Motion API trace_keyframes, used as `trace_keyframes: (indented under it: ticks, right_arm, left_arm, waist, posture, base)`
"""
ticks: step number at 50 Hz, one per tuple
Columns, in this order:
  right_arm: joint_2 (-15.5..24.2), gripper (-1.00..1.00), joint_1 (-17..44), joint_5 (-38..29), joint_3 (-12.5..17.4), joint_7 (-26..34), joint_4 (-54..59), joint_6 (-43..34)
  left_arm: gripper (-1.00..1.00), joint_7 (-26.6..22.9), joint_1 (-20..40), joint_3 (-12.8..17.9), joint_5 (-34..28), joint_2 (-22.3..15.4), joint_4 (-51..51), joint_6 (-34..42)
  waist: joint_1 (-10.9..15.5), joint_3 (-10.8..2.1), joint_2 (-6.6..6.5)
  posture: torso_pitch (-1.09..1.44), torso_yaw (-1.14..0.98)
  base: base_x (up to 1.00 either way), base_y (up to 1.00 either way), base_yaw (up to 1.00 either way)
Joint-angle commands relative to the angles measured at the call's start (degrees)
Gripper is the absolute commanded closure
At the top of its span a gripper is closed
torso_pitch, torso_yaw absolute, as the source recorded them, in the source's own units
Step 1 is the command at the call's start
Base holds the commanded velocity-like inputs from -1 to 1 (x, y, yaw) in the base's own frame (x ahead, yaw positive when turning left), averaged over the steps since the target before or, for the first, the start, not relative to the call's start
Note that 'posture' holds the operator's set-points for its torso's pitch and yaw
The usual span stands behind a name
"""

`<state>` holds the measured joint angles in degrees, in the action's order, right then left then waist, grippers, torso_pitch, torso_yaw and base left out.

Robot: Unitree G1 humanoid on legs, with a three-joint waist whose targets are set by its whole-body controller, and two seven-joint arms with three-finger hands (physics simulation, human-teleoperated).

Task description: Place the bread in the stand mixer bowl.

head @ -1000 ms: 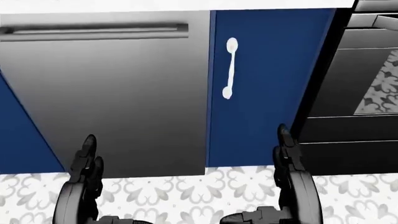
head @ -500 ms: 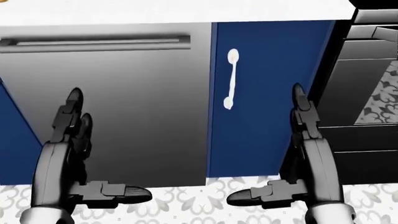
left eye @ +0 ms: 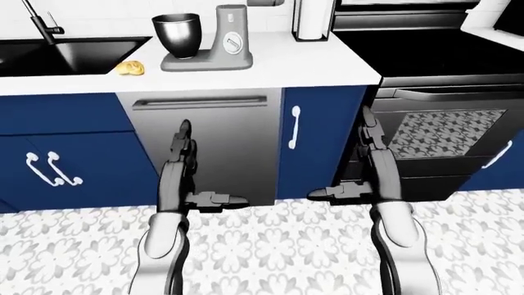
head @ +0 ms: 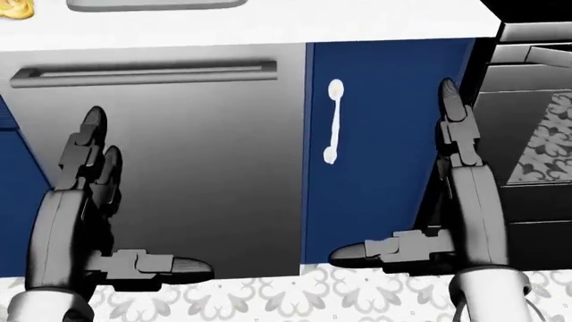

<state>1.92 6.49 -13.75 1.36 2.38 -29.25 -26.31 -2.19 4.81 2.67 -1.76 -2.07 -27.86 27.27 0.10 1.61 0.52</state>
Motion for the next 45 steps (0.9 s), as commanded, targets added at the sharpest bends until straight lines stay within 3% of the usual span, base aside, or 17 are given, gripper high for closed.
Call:
trace_keyframes:
  ticks: [1,3,8,11,14,15,17,23,26,28,30,37,39,41,42,43,45]
  right_arm:
    - [0.37,-1.0,1.01,-0.38,0.65,-0.6,-2.03,1.54]
    - [0.33,-1.0,0.98,-0.58,0.55,-0.65,-2.35,1.25]
    - [0.29,-1.0,1.04,-0.98,0.26,-0.62,-2.29,1.12]
    - [0.2,-1.0,1.07,-0.69,0.47,-0.68,-1.76,1.41]
    - [0.23,-1.0,1.07,-0.68,0.56,-0.74,-1.84,1.22]
    - [0.29,-1.0,1.09,-0.77,0.55,-0.79,-1.81,1.21]
    - [0.34,-1.0,1.21,-0.85,0.48,-0.78,-1.58,1.23]
    - [0.37,-1.0,1.24,-0.81,0.6,-0.78,-1.19,1.5]
    - [0.39,-1.0,1.35,-0.82,0.59,-0.79,-0.97,1.58]
    - [0.4,-1.0,1.31,-0.92,0.52,-0.77,-1.08,1.5]
    - [0.34,-1.0,1.26,-0.79,0.52,-0.69,-1.12,1.63]
    - [0.27,-1.0,1.16,-0.7,0.55,-0.8,-0.79,1.76]
    - [0.28,-1.0,1.19,-0.73,0.47,-0.8,-0.75,1.69]
    - [0.23,-1.0,1.12,-0.74,0.39,-0.84,-0.81,1.73]
    - [0.22,-1.0,1.1,-0.77,0.33,-0.84,-0.89,1.71]
    - [0.21,-1.0,1.09,-0.81,0.29,-0.83,-0.92,1.67]
    - [0.17,-1.0,1.07,-0.83,0.21,-0.86,-0.84,1.71]
  left_arm:
    - [-1.0,-0.08,1.05,-0.6,-0.18,0.12,-2.23,-1.48]
    - [-1.0,-0.09,0.89,-0.62,-0.31,0.18,-2.61,-1.38]
    - [-1.0,-0.1,0.97,-0.49,-0.48,0.18,-2.96,-1.15]
    - [-1.0,-0.13,0.98,-0.56,-0.6,0.19,-3.16,-1.06]
    - [-1.0,-0.11,0.73,-0.83,-0.75,0.33,-3.15,-1.33]
    - [-1.0,-0.12,0.76,-0.81,-0.72,0.35,-3.23,-1.21]
    - [-1.0,-0.13,0.78,-0.78,-0.73,0.35,-3.27,-1.18]
    - [-1.0,-0.22,0.46,-0.92,-0.88,0.33,-3.73,-1.08]
    - [-1.0,-0.3,0.42,-0.97,-1.05,0.31,-4.14,-0.83]
    - [-1.0,-0.35,0.38,-0.86,-1.09,0.3,-3.91,-1.12]
    - [-1.0,-0.38,0.2,-0.94,-1.25,0.32,-4.06,-1.16]
    - [-1.0,-0.47,0.23,-0.95,-1.56,0.38,-4.41,-1.1]
    - [-1.0,-0.47,0.28,-1.06,-1.62,0.42,-4.55,-0.92]
    - [-1.0,-0.51,0.1,-1.06,-1.63,0.43,-4.34,-1.3]
    - [-1.0,-0.52,0.1,-1.01,-1.61,0.42,-4.33,-1.28]
    - [-1.0,-0.52,0.04,-1.02,-1.62,0.43,-4.51,-1.21]
    - [-1.0,-0.52,0.06,-1.06,-1.65,0.46,-4.43,-1.27]
  waist:
    - [-0.18,-0.71,-0.04]
    - [-0.48,-0.36,1.53]
    - [-0.41,-0.72,0.25]
    - [-0.16,-0.58,-1.48]
    - [-0.2,-0.55,-5.1]
    - [0.34,-0.45,-2.88]
    - [0.06,-0.43,-3.58]
    - [-0.09,-0.53,-0.45]
    - [-0.1,-1.19,3.47]
    - [-0.62,-0.73,2.02]
    - [-0.46,-0.81,2.36]
    - [-0.36,-0.52,-0.05]
    - [-0.58,-0.61,-1.79]
    - [-0.72,-1.44,-5.34]
    - [-0.92,-2.0,-5.74]
    - [-0.26,-1.03,-4.3]
    - [-0.4,-0.51,-3.71]
  posture:
    - [0.0,0.0]
    - [0.0,0.0]
    - [0.0,0.0]
    - [0.0,0.0]
    - [0.0,0.0]
    - [0.0,0.0]
    - [0.0,0.0]
    - [0.0,0.0]
    - [0.0,0.0]
    - [0.0,0.0]
    - [0.0,0.0]
    - [0.0,0.0]
    - [0.0,0.0]
    - [0.0,0.0]
    - [0.0,0.0]
    - [0.0,0.0]
    - [0.0,0.0]
  base:
    - [0.0,0.06,0.0]
    - [0.0,0.07,0.0]
    - [0.0,0.07,0.0]
    - [0.0,0.07,0.0]
    - [0.0,0.08,0.0]
    - [0.0,0.08,0.0]
    - [0.0,0.09,0.0]
    - [0.0,0.11,0.0]
    - [0.0,0.12,0.0]
    - [0.0,0.12,0.0]
    - [0.0,0.14,0.0]
    - [0.0,0.22,0.0]
    - [0.0,0.28,0.0]
    - [0.0,0.29,0.0]
    - [0.0,0.29,0.0]
    - [0.0,0.28,0.0]
    - [0.0,0.29,0.0]
